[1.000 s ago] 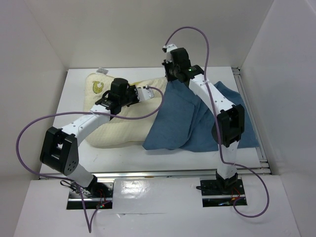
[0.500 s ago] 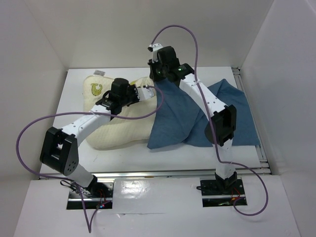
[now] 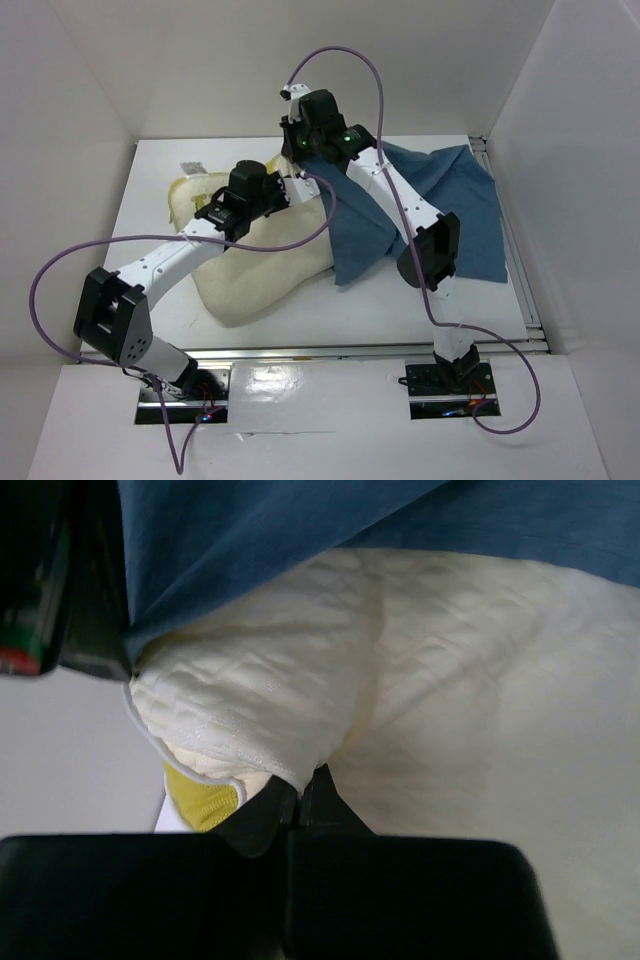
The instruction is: Put the pillow into the pillowcase
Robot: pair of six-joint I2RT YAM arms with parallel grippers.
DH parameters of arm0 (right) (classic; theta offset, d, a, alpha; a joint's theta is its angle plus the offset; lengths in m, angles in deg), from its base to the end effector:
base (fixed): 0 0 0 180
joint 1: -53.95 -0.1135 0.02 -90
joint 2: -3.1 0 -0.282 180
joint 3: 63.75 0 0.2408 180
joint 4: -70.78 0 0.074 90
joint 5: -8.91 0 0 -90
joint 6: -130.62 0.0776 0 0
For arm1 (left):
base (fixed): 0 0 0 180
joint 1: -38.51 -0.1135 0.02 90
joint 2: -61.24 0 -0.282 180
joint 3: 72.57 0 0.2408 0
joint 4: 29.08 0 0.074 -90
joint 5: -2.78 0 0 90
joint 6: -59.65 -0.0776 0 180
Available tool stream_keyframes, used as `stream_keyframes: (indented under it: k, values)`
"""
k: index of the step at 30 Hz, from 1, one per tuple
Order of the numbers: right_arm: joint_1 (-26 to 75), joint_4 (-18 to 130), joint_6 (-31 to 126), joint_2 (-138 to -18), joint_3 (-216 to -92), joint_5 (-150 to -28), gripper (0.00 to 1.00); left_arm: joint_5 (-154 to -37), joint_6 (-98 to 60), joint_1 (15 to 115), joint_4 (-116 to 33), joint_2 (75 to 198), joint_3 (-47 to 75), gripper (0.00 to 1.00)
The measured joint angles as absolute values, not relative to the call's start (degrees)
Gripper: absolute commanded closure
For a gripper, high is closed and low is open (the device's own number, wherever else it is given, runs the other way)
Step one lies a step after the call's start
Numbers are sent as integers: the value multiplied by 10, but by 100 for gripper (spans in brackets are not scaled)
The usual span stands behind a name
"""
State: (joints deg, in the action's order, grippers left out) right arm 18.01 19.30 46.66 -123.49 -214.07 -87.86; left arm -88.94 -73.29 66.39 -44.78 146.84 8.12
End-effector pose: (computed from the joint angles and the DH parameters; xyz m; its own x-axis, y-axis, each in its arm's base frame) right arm 0.4336 0.3257 0.3665 -0.4451 -0.1936 -0.8743 -0.6239 0.7674 0.1477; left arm 0.3349 -0.1798 0.3207 0.1076 0.7134 -0.6924 0.5723 0.5251 0.6299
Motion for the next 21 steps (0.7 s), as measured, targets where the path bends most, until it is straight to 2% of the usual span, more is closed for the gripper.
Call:
stream_keyframes:
  k: [9, 21]
  values:
    - [156, 195, 483, -1239, -2144, -891, 100, -891, -703, 710, -448, 1457, 71, 100]
    - [159, 208, 486, -1218, -2099, -907, 100, -888, -701, 717, -420, 1438, 36, 100]
